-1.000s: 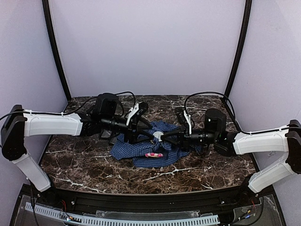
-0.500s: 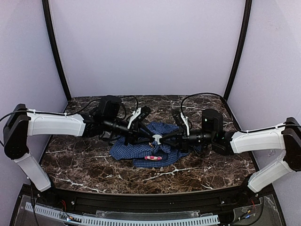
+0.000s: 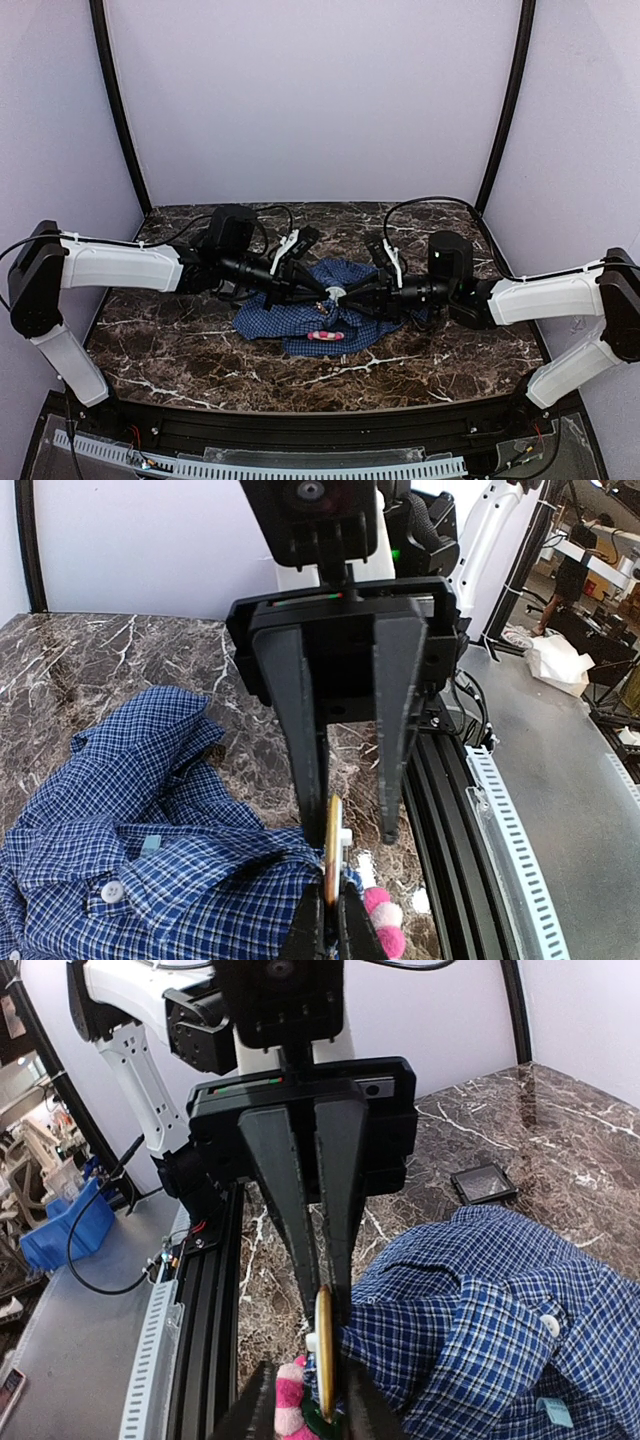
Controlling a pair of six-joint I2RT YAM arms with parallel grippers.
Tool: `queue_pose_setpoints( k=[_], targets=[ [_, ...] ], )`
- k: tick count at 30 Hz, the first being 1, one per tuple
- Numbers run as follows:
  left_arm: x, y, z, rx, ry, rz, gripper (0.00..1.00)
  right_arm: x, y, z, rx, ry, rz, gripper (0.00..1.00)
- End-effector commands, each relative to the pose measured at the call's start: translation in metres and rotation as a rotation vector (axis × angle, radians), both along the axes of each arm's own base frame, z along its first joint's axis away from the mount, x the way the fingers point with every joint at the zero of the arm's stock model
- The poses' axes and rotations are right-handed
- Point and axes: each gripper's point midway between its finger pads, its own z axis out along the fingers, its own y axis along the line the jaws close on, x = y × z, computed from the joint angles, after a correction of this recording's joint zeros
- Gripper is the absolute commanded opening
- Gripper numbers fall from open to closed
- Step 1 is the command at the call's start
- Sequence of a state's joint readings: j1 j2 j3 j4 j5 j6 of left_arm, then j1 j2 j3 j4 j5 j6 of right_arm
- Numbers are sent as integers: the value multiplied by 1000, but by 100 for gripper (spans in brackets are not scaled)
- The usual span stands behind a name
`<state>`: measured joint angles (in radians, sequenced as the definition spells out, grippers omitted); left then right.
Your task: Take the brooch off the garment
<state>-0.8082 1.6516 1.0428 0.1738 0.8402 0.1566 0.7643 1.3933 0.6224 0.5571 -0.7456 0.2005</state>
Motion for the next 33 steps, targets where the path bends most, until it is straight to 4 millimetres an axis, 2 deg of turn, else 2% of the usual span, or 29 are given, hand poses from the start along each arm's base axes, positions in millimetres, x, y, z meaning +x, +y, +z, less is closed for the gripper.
queue_pose_setpoints(
  k=[1, 3, 8, 21, 30, 33],
  targets=[
    [-1, -3, 8, -56, -5, 4, 1, -4, 2, 5, 39, -14, 34, 32],
    [0, -3, 8, -62, -4, 10, 1, -6, 1, 2, 42, -7, 38, 37],
    [-1, -3, 11, -73, -1, 8, 1, -4, 3, 1, 56, 4, 31, 38],
    [-3, -2, 10, -70, 9, 8, 1, 3, 8, 2, 88, 23, 18, 28],
    [-4, 0, 9, -65, 7, 7, 1, 10, 10, 3, 93, 40, -20, 6],
    [-5, 0, 9, -67, 4, 6, 1, 15, 10, 1, 85, 48, -45, 3]
  ],
)
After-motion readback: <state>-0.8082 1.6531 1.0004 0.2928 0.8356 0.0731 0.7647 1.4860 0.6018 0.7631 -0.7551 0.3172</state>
